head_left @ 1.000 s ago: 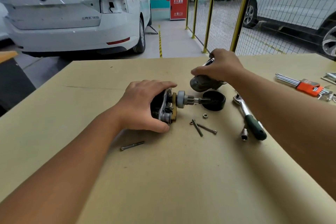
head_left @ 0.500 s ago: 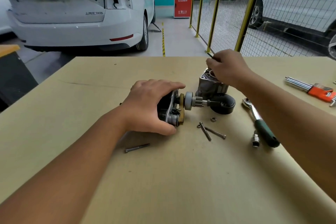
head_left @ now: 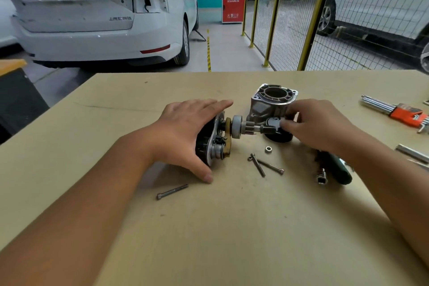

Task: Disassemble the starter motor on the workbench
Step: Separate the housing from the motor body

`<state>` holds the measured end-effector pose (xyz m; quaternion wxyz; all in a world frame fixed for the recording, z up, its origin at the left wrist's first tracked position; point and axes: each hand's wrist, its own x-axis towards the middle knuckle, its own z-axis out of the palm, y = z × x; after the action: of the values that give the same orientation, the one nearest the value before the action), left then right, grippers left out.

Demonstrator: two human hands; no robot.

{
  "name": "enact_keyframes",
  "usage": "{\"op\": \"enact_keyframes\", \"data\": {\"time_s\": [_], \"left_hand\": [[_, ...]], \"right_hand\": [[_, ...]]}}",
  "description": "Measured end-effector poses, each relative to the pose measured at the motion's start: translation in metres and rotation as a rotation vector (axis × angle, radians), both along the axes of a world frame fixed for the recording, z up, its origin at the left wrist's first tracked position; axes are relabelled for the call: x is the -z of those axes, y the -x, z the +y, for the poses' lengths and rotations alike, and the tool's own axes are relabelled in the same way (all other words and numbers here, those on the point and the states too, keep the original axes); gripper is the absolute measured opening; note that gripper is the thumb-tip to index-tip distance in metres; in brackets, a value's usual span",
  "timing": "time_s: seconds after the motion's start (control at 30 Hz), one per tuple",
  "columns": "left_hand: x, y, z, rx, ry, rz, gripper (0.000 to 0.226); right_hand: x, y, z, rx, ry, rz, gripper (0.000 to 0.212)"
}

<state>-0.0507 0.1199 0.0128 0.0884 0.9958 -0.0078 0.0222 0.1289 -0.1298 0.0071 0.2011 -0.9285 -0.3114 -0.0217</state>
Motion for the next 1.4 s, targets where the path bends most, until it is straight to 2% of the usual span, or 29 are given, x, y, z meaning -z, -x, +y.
{"op": "enact_keyframes", "data": {"time_s": [0.13,0.2,0.27,0.33,0.43,0.5,0.63,0.73,0.9,1.0,1.17,1.3,1.4], "left_hand": [[0.003,0.004,0.001,-0.024,0.026,-0.040,0.132],[0.004,0.004,-0.001,-0.025,0.014,-0.068,0.126],[0.003,0.004,-0.003,-0.023,-0.005,-0.082,0.121],[0.002,0.004,-0.004,-0.025,-0.006,-0.092,0.120],[-0.001,0.005,-0.005,-0.025,0.048,-0.089,0.119],[-0.004,0.006,-0.004,-0.032,0.141,-0.084,0.115],[-0.010,0.010,0.000,-0.046,0.342,-0.050,0.108],[-0.013,0.012,0.003,-0.026,0.407,-0.048,0.103],[-0.013,0.015,0.006,0.040,0.505,-0.058,0.090],[-0.013,0.019,0.000,0.071,0.439,-0.081,0.088],[-0.013,0.015,-0.020,0.145,0.088,-0.275,0.095],[-0.002,0.006,-0.024,0.102,0.015,-0.418,0.098],[0.007,-0.002,-0.024,0.078,-0.050,-0.625,0.071]], "right_hand": [[0.003,0.004,-0.003,0.031,-0.040,-0.051,0.014],[0.002,0.010,-0.001,0.021,-0.100,-0.150,0.017],[-0.001,0.019,0.002,-0.071,-0.184,-0.258,0.025],[-0.003,0.032,0.007,-0.222,-0.210,-0.279,0.038],[-0.002,0.044,0.017,-0.399,-0.061,-0.295,0.056],[0.003,0.046,0.023,-0.435,0.031,-0.352,0.052],[0.009,0.046,0.031,-0.449,-0.029,-0.305,0.040],[0.011,0.048,0.031,-0.485,-0.011,-0.283,0.043],[0.014,0.047,0.032,-0.496,0.000,-0.362,0.031],[0.011,0.048,0.031,-0.515,0.062,-0.403,0.035],[-0.009,0.049,0.023,-0.498,0.049,-0.402,0.037],[-0.018,0.048,0.016,-0.446,0.099,-0.440,0.048],[-0.022,0.048,0.015,-0.394,0.113,-0.412,0.047]]}}
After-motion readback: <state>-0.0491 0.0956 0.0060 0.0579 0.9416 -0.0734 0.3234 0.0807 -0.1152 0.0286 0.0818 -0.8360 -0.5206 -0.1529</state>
